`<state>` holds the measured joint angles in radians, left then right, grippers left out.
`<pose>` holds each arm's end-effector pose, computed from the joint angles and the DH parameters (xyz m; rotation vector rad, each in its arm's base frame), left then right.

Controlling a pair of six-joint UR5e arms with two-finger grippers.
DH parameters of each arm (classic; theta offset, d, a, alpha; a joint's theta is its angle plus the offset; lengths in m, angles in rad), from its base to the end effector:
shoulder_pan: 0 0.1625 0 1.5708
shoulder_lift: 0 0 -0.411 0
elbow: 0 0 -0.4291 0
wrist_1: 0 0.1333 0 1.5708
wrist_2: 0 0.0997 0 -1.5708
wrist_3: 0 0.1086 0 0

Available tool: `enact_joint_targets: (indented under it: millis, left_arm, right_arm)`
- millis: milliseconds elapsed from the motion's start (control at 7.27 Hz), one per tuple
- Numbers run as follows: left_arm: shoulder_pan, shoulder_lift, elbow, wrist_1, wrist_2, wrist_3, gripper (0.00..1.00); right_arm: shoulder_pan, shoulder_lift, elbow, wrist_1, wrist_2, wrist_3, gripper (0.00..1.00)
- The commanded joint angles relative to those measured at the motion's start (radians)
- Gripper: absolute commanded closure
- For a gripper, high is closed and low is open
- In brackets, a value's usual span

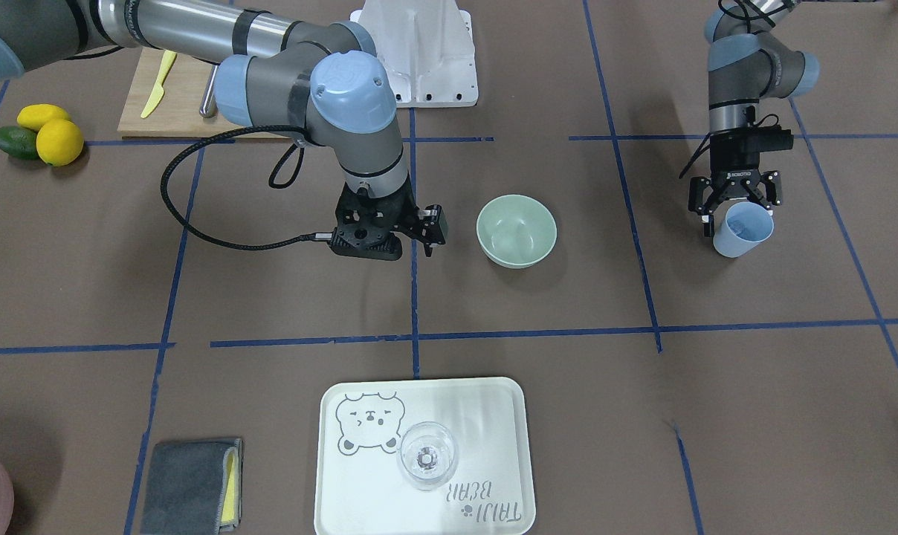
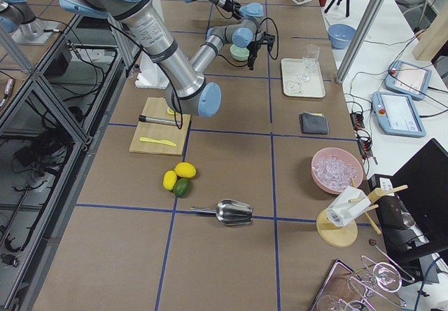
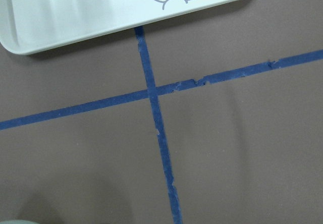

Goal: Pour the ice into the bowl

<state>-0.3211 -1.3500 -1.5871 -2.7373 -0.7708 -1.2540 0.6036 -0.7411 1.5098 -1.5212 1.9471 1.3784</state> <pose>0.3596 -0.3422 0.6121 0.9840 0.6320 -0.3879 -0.5674 -0.5046 0.1379 -0.0139 -0.8840 0.2302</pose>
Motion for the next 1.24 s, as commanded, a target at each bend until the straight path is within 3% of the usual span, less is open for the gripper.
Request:
enact_joint_targets:
  millis: [0, 138, 275, 412, 550, 825, 1100]
  left_arm:
    - [-0.018, -0.003, 0.021, -0.025, -0.001, 0.043, 0.05]
    - [-0.024, -0.003, 0.021, -0.024, -0.002, 0.045, 0.11]
    - [-0.024, -0.003, 0.021, -0.024, -0.004, 0.045, 0.32]
    - [-0.024, -0.015, 0.019, -0.024, -0.007, 0.047, 0.73]
    - [-0.027, -0.026, 0.009, -0.025, -0.008, 0.048, 1.0]
    - [-0.137, -0.029, -0.097, -0.025, -0.12, 0.342, 1.0]
    - [-0.144, -0.031, -0.12, -0.012, -0.12, 0.408, 1.0]
  right_arm:
    - [0.002, -0.003, 0.004, -0.001, 0.0, -0.006, 0.0]
    - [0.002, -0.004, 0.007, -0.001, 0.0, -0.006, 0.0]
    - [0.002, -0.003, 0.009, -0.001, 0.0, -0.006, 0.0]
    - [0.004, -0.004, 0.009, -0.001, 0.0, -0.006, 0.0]
    - [0.007, -0.004, 0.009, -0.001, 0.0, -0.006, 0.0]
    - [0.013, -0.048, 0.071, 0.001, 0.004, -0.006, 0.0]
    - [0.018, -0.194, 0.244, 0.007, 0.006, -0.036, 0.0]
